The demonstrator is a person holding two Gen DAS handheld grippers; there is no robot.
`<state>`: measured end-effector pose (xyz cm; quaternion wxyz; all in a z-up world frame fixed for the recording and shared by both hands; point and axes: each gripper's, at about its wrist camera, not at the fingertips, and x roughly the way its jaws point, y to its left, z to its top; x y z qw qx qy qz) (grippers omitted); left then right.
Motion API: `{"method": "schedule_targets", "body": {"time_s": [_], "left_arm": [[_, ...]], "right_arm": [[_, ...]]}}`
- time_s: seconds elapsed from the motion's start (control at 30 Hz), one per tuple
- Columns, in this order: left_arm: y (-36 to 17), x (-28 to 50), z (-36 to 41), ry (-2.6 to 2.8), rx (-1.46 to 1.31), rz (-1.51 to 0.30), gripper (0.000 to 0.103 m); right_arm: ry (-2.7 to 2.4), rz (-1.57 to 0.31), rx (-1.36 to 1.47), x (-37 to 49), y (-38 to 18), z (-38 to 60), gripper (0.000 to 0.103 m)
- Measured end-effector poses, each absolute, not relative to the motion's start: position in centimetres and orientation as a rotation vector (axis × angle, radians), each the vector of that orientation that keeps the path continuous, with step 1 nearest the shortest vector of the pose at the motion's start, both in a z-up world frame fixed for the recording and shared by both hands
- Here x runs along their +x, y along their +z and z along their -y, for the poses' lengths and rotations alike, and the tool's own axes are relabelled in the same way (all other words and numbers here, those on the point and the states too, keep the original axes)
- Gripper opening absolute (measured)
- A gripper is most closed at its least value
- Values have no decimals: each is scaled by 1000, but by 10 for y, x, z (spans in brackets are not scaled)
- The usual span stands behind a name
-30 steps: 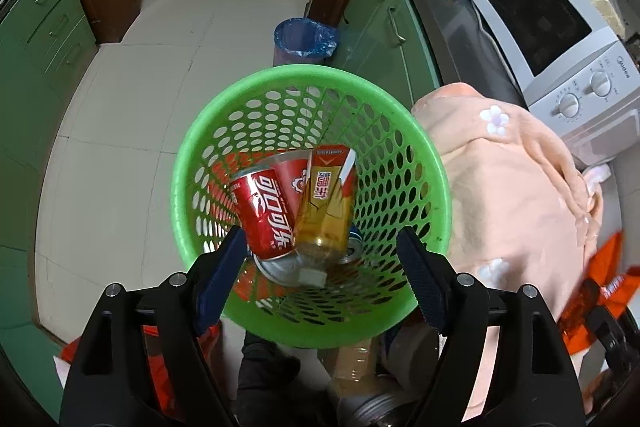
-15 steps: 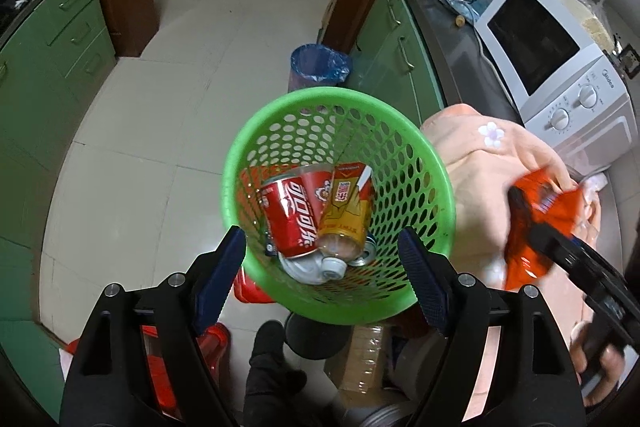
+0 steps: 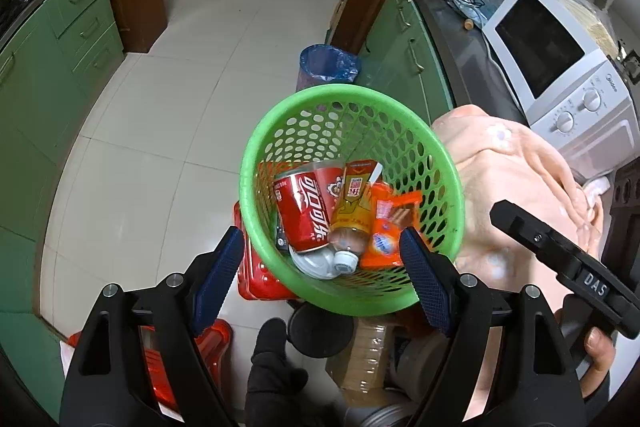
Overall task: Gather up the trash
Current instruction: 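Lower the orange snack bag into the green basket and open the right tool, then move the right tool back to the counter toward the clear plastic lid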
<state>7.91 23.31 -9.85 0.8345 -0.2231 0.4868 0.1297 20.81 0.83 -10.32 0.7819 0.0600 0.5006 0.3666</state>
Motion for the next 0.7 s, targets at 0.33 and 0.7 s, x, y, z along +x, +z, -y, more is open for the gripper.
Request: {"method": "schedule_targets", "body": {"time_s": [0.33,0.7], "left_arm": [[-88,86,-210,226,-442,-1017,80],[-83,97,-172,150,-384,-1036,80]], "right_arm": [[726,-1000,119,191,-75,44,82],[474,-962,141,203,-66,171,82]]}}
